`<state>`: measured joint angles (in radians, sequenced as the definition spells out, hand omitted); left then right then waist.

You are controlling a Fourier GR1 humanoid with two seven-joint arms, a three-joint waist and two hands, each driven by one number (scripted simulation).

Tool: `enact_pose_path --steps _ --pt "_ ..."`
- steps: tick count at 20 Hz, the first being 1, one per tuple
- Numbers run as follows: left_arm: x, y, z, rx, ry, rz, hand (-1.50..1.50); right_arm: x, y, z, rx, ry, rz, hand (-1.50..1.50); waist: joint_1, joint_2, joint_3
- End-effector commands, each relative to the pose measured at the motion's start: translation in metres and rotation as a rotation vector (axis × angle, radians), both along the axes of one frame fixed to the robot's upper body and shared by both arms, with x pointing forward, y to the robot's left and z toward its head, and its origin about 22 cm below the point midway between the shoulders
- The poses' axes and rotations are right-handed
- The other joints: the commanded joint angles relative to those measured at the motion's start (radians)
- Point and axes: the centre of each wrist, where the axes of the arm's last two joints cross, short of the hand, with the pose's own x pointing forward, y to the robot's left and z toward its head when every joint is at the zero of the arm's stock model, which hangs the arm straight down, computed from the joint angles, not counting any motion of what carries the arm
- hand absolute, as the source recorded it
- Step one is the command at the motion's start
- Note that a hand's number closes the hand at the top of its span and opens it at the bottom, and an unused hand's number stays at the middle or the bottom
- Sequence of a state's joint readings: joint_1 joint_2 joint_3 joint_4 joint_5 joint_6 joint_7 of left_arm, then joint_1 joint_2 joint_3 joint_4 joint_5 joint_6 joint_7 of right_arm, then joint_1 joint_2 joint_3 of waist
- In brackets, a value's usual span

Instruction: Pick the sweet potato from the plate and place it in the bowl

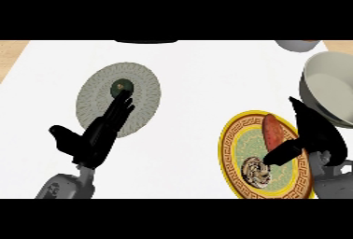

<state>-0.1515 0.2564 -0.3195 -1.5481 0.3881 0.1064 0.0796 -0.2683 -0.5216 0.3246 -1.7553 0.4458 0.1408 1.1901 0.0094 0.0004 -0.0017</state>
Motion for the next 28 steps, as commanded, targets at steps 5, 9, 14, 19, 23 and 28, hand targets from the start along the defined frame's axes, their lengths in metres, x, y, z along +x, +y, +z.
enact_pose_path --steps 5,9,14,19,23,28 --pt "-0.001 -0.024 -0.008 -0.013 -0.016 0.003 0.0 0.012 0.014 -0.024 -0.059 0.142 -0.103 -1.5 -0.005 0.001 0.001" --pt "-0.002 0.003 -0.004 -0.006 0.018 0.007 0.0 0.016 0.012 -0.014 -0.093 0.164 -0.121 -1.5 -0.006 -0.002 0.001" --pt "-0.006 0.006 0.005 0.007 -0.003 -0.001 0.0 0.014 0.02 -0.033 -0.082 0.16 -0.108 -1.5 -0.006 -0.002 0.001" --pt "-0.004 0.009 -0.004 0.007 0.009 0.01 0.0 0.004 0.005 -0.049 -0.088 0.152 -0.127 -1.5 -0.013 -0.002 0.001" --pt "-0.003 0.005 0.012 0.013 0.018 0.006 0.0 0.015 0.004 -0.061 -0.106 0.143 -0.146 -1.5 -0.007 -0.002 0.002" --pt "0.001 0.001 0.002 -0.01 -0.006 0.006 0.0 0.02 0.004 -0.073 -0.094 0.139 -0.149 -1.5 -0.008 0.0 0.002"
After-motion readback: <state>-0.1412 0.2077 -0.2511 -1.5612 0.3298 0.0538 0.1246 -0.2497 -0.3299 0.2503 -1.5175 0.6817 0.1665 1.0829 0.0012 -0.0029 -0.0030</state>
